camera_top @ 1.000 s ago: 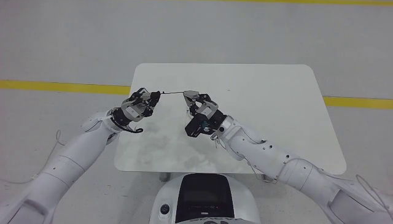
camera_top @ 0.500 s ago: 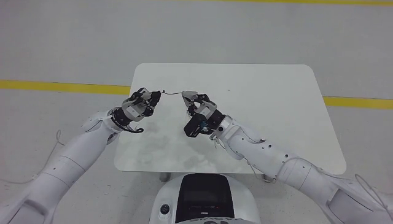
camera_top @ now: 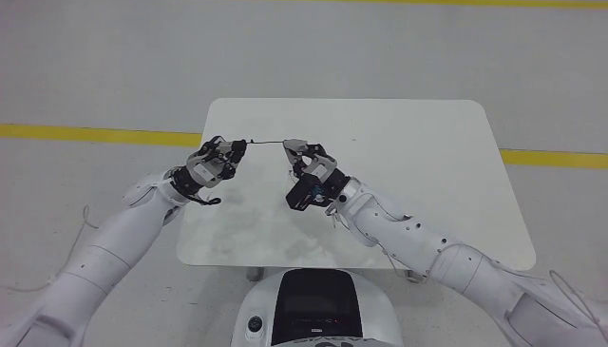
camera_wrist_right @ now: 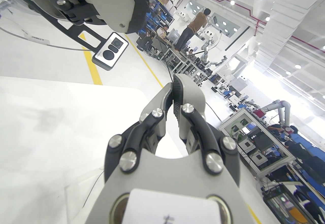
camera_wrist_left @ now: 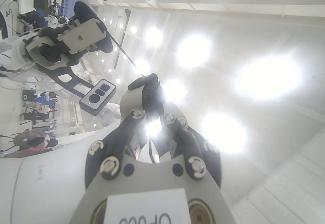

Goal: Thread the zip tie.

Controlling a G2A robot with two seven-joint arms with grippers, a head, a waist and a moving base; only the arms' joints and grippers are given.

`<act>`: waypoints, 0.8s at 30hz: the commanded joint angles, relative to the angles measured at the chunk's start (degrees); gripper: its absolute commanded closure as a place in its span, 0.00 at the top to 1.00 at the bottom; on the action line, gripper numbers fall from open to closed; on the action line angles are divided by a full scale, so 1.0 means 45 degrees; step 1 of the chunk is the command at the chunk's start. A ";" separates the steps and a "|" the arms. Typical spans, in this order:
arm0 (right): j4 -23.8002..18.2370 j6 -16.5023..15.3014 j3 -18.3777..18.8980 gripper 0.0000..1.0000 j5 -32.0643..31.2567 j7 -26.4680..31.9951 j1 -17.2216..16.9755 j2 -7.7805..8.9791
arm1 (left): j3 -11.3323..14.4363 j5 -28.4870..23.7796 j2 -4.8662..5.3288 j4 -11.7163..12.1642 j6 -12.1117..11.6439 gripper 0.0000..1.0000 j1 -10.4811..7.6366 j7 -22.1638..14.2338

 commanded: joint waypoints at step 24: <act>0.0186 -0.1844 0.1010 1.00 0.0729 -0.0381 -0.0607 0.0073 | -0.1475 0.0354 -0.0196 0.0119 0.0412 0.00 0.0609 -0.0221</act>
